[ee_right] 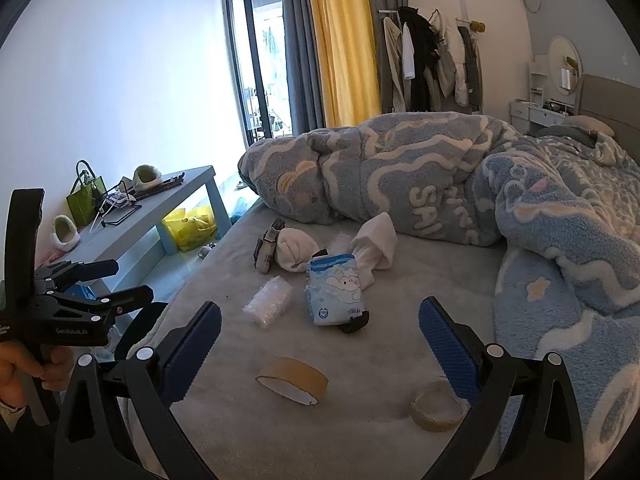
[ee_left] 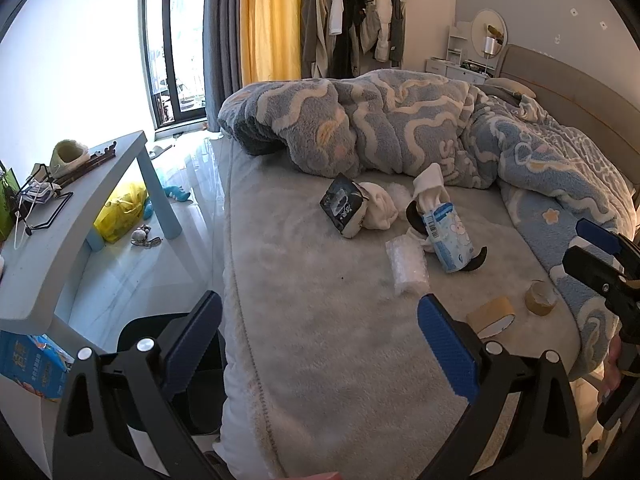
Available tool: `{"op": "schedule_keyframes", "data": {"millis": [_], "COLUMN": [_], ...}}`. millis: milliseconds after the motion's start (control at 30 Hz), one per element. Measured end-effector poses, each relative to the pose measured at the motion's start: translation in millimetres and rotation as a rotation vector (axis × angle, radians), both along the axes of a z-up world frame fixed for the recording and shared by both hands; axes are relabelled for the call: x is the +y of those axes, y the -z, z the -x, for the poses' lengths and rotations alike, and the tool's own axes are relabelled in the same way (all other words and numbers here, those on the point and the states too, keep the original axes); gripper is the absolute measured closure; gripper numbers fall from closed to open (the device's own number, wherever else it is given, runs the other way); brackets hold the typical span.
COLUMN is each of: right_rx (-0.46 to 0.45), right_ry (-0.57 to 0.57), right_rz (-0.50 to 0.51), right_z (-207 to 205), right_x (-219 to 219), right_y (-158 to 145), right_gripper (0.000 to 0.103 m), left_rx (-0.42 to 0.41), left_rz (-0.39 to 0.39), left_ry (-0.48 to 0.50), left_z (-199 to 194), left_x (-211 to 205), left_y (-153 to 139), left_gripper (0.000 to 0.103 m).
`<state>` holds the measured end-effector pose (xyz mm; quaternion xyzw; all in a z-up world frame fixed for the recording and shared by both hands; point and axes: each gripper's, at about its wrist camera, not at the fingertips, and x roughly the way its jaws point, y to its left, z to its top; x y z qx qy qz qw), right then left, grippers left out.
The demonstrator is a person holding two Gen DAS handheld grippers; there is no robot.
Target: Collect trash
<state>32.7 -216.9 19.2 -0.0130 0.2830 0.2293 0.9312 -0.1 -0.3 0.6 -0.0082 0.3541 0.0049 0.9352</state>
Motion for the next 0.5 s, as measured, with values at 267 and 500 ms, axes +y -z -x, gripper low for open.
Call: {"op": "schedule_keyframes", "data": {"millis": [267, 500], "right_rx": [-0.002, -0.004], "right_ry": [0.001, 0.001], "right_rz": [-0.002, -0.002], "right_z": [-0.2, -0.2], "right_x": [-0.1, -0.8], "right_y": [-1.2, -2.3], "right_gripper": [0.003, 0.003], "left_rx": [-0.001, 0.0], "left_rz": [-0.002, -0.003], "left_ry": [0.001, 0.001], "left_z": [0.2, 0.4], "left_x": [-0.4, -1.0], "left_y": [0.2, 0.7], "left_gripper": [0.003, 0.003]}}
